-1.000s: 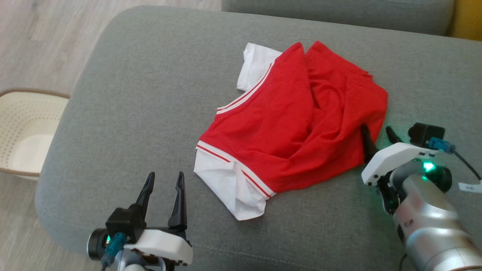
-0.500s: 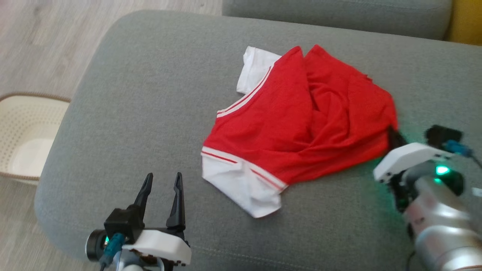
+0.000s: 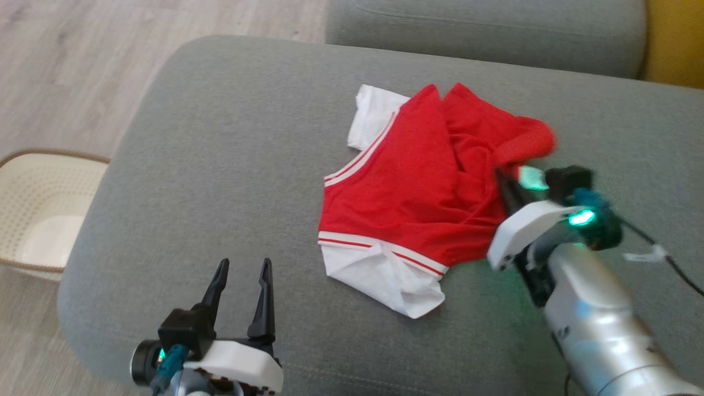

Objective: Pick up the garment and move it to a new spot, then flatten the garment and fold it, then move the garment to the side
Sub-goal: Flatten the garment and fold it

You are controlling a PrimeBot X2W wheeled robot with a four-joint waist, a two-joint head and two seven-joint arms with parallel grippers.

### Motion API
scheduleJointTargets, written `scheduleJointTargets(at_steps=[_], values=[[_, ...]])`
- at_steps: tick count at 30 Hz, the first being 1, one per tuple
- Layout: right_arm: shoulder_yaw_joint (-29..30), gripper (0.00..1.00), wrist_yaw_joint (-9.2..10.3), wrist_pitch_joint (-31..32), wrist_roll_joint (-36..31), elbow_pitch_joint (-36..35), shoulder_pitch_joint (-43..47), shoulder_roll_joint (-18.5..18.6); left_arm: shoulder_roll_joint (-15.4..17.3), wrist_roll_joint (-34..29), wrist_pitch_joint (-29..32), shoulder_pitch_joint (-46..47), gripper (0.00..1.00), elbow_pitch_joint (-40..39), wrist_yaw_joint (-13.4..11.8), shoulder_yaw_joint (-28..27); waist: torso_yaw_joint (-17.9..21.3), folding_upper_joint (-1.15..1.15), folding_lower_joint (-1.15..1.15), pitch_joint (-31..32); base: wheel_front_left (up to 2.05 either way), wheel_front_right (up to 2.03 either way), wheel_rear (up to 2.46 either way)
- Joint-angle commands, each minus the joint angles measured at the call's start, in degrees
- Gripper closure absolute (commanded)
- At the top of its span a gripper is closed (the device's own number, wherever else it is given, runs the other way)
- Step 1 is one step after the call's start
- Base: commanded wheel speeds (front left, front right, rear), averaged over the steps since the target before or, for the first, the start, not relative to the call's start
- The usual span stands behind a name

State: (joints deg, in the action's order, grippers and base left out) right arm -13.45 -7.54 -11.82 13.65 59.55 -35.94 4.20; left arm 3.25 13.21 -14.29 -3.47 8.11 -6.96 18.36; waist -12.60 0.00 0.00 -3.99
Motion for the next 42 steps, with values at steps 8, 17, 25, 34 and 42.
scheduleJointTargets(at_steps=[8,17,25,34,42], values=[[-16.29,1.0,0.05,5.48,4.55,-8.47,2.98,-1.29,-0.31,0.13,-0.71,0.68,0.0,-1.57,0.16,-1.14,-3.49,0.0,0.0,-0.28,0.0,0.0,0.0],[-23.34,0.0,0.05,5.78,8.82,-15.37,4.68,-1.31,-0.32,0.35,-0.71,0.4,0.0,-2.11,-0.36,-1.6,-3.0,0.0,0.0,-0.56,0.0,0.0,0.0],[-13.82,0.0,0.05,4.95,6.01,-17.49,3.8,0.58,-0.33,0.46,-0.71,0.29,0.0,-2.36,-0.35,-1.3,-2.63,0.0,0.0,-0.85,0.0,0.0,0.0],[-10.33,0.0,0.05,11.14,2.77,-13.76,1.02,1.08,-0.35,0.96,-0.71,1.46,0.0,-2.12,-0.09,-0.82,-4.35,0.0,0.0,-2.15,0.0,0.0,0.0],[-11.27,0.0,0.05,16.08,3.38,-7.95,-2.65,0.79,-0.36,1.57,-0.71,2.25,0.0,-1.94,-0.11,-0.31,-6.29,0.0,0.0,-2.94,0.0,0.0,0.0]])
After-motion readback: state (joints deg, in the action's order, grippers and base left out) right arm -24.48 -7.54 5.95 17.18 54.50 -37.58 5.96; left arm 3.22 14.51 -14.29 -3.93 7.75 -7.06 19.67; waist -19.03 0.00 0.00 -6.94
